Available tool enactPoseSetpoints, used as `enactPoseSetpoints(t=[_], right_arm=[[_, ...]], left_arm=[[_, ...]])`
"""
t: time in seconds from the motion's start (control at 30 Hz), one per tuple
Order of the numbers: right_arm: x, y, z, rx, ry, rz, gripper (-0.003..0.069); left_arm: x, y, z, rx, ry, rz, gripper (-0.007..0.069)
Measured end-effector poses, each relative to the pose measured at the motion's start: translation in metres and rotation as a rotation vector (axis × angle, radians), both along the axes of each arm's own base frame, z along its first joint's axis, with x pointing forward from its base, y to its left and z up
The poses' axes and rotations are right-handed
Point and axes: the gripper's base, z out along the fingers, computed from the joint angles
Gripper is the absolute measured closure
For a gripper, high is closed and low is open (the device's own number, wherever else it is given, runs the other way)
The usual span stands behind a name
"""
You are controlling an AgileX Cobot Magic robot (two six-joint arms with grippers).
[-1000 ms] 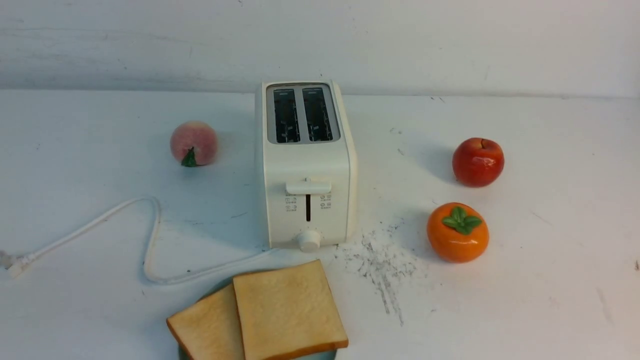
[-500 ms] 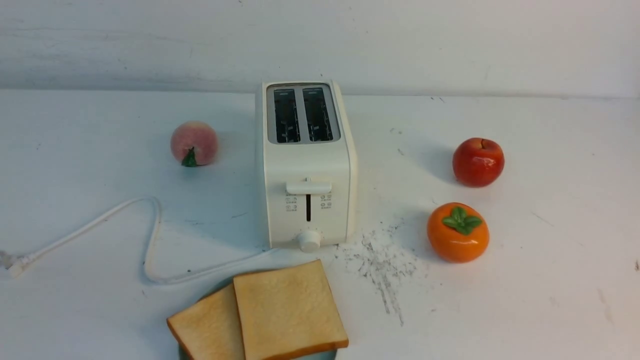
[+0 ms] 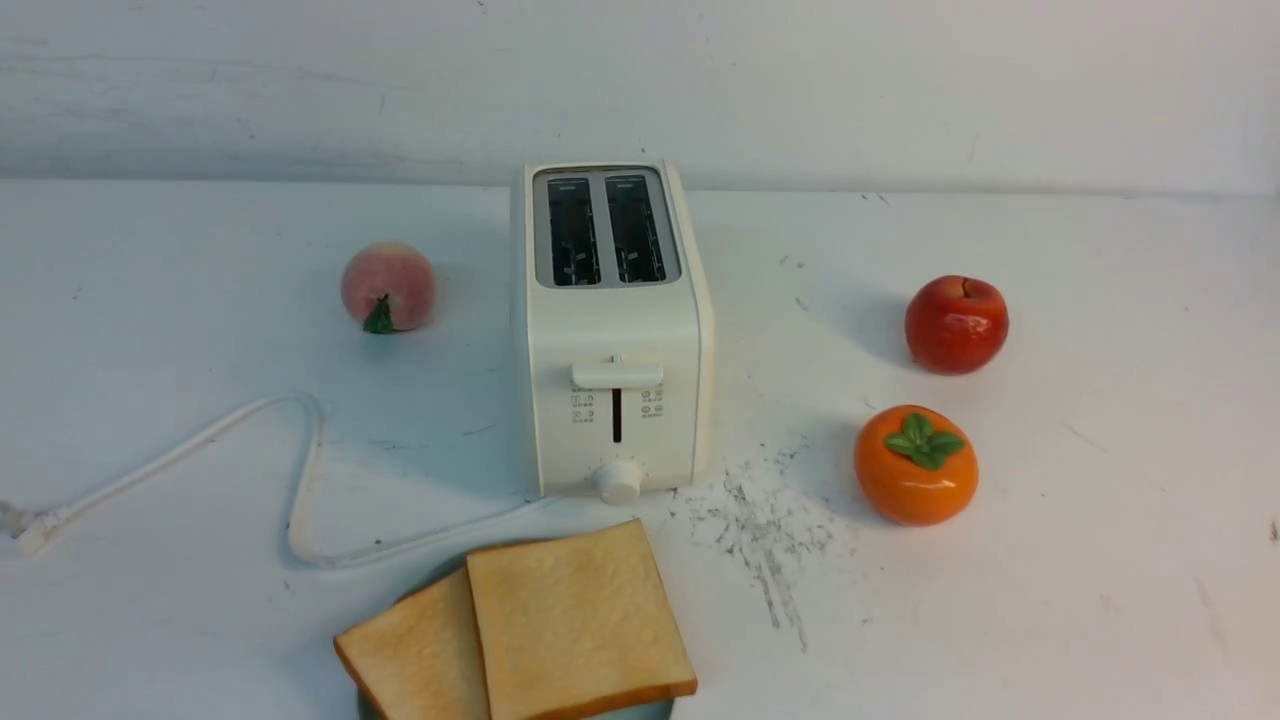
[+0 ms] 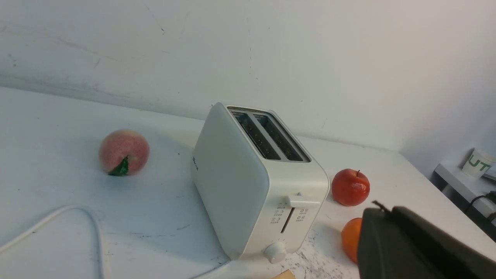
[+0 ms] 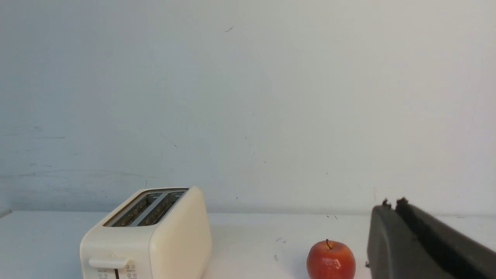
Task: Take toasted bread from bread machine on white table place on plate.
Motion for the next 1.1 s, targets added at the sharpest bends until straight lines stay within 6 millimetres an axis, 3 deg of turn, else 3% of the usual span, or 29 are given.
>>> enactPoseSetpoints(t=[0.23, 0.33, 0.53, 0.63, 0.8, 0.87, 1.1], right_arm=[[0.000, 0.000, 0.000, 0.001, 0.000, 0.001, 0.0640], [0.000, 0.000, 0.000, 0.001, 0.000, 0.001, 0.0636], [0.000, 0.000, 0.000, 0.002, -0.002, 0.002, 0.0631], [0.000, 0.000, 0.000, 0.003, -0.001, 0.003, 0.0626], [0.000, 0.000, 0.000, 0.003, -0.001, 0.003, 0.0620], [0.000, 0.000, 0.000, 0.003, -0.002, 0.004, 0.0617], [0.000, 0.000, 0.000, 0.004, -0.003, 0.005, 0.0609]], left_arm=[[0.000, 0.002, -0.002, 0.070, -0.029, 0.017, 0.0621], [-0.001, 0.005, -0.013, 0.098, -0.049, 0.062, 0.0617], [0.000, 0.012, -0.063, 0.112, -0.044, 0.225, 0.0606], [0.003, 0.015, -0.113, 0.121, 0.014, 0.286, 0.0605], [0.009, 0.015, -0.174, 0.154, 0.170, 0.282, 0.0599], [0.008, 0.015, -0.183, 0.169, 0.219, 0.277, 0.0596], [0.008, 0.015, -0.185, 0.173, 0.232, 0.275, 0.0589]])
